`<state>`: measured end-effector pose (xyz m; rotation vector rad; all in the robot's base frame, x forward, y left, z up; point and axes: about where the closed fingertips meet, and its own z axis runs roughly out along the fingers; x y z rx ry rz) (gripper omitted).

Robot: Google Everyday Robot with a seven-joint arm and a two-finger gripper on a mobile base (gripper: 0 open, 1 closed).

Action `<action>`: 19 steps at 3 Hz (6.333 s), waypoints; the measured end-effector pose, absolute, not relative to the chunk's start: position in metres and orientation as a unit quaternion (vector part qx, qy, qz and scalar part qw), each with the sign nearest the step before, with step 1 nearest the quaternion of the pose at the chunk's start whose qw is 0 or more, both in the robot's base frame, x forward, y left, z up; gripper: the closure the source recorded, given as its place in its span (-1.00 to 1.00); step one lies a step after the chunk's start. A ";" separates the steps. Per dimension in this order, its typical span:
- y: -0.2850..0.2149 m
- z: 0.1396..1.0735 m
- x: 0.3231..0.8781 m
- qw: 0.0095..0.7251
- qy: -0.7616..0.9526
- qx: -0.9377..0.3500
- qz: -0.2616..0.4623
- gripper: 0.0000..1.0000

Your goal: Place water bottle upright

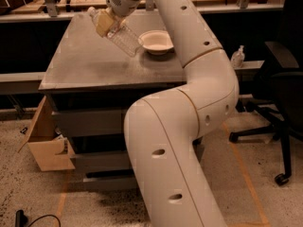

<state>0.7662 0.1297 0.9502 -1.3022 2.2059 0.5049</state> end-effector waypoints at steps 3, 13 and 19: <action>0.113 1.020 0.725 0.359 0.736 -0.477 0.320 1.00; 0.184 0.955 0.757 0.605 0.541 -0.424 0.401 0.65; 0.096 0.937 0.733 0.620 0.626 -0.348 0.321 -1.00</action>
Offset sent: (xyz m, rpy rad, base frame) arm -0.1288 -0.0077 0.0103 0.3640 0.0144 0.1463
